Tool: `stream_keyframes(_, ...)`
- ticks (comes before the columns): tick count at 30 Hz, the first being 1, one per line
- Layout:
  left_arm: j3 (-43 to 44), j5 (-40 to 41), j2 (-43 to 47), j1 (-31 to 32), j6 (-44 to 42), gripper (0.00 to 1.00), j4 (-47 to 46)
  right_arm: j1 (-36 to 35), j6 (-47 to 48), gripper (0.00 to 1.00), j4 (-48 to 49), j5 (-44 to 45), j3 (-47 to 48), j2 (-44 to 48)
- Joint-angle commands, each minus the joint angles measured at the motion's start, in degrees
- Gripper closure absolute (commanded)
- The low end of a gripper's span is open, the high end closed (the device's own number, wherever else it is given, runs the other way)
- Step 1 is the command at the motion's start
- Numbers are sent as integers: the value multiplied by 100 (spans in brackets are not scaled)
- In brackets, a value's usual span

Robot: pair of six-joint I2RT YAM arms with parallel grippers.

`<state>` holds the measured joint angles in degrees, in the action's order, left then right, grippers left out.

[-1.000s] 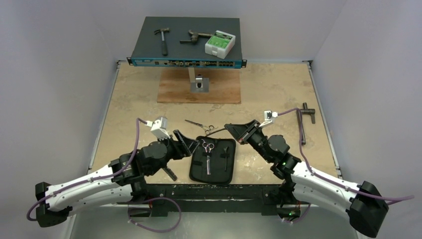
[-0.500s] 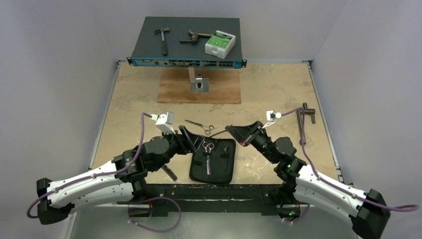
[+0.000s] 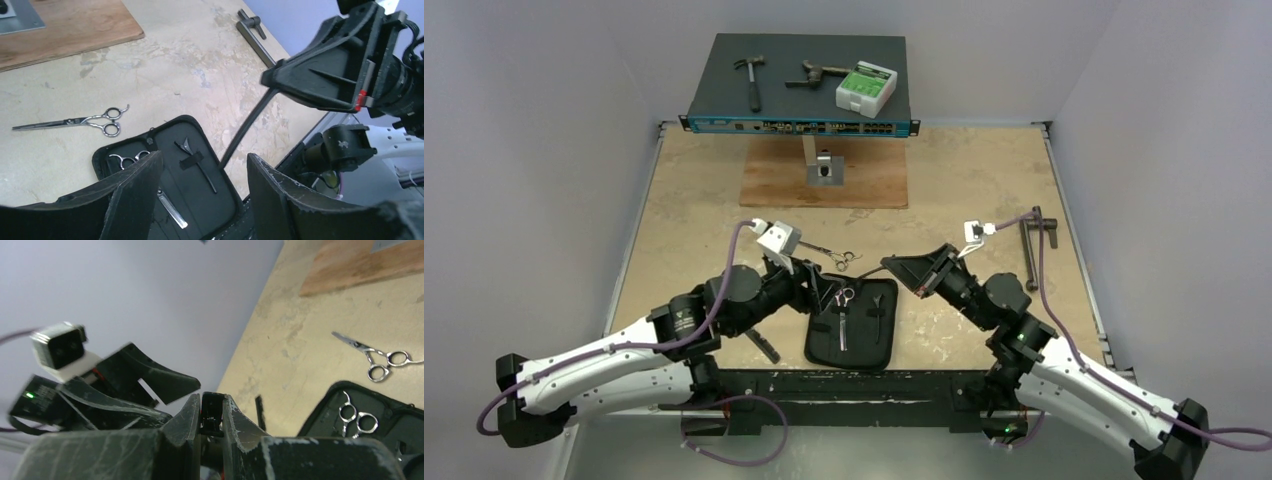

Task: Sort the hair-cutting tools
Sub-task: Pick up the haircut tool at the center of the board.

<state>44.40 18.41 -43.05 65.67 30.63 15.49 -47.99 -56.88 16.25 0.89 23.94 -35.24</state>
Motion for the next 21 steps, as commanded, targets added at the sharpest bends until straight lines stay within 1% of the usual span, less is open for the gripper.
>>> stream_keyframes(1, -611, 721, 392, -1, 424, 38, -907, -8, -981, 100, 983, 854, -644, 594)
stream_keyframes(3, -1137, 859, 609, -4, 774, 38, -2074, -9, -1113, 100, 1759, 1283, -1061, 769)
stream_keyframes(5, -1672, 816, 717, -2, 1012, 37, -3208, -9, -1053, 100, 2440, 1543, -1256, 750)
stream_keyframes(7, -1914, 741, 633, -1, 1220, 35, -3919, -7, -895, 100, 2805, 1496, -1238, 588)
stream_keyframes(8, -1869, 646, 553, -6, 1226, 35, -4045, -9, -816, 100, 2927, 1411, -1196, 489)
stream_keyframes(11, -1485, 146, 230, -10, 1099, 34, -4038, -9, -656, 100, 3161, 1171, -1062, 212)
stream_keyframes(14, -1196, -354, -5, -10, 874, 34, -4038, -9, -565, 100, 3152, 917, -920, 71)
stream_keyframes(17, -1165, -572, 3, -17, 732, 33, -4060, -9, -611, 100, 3032, 616, -817, 56)
stream_keyframes(19, -1372, -719, 97, -74, 799, 33, -4392, -7, -771, 100, 3084, 594, -871, 111)
stream_keyframes(21, -1701, -971, 141, -186, 1027, 33, -5129, -9, -1035, 100, 3504, 669, -1087, 139)
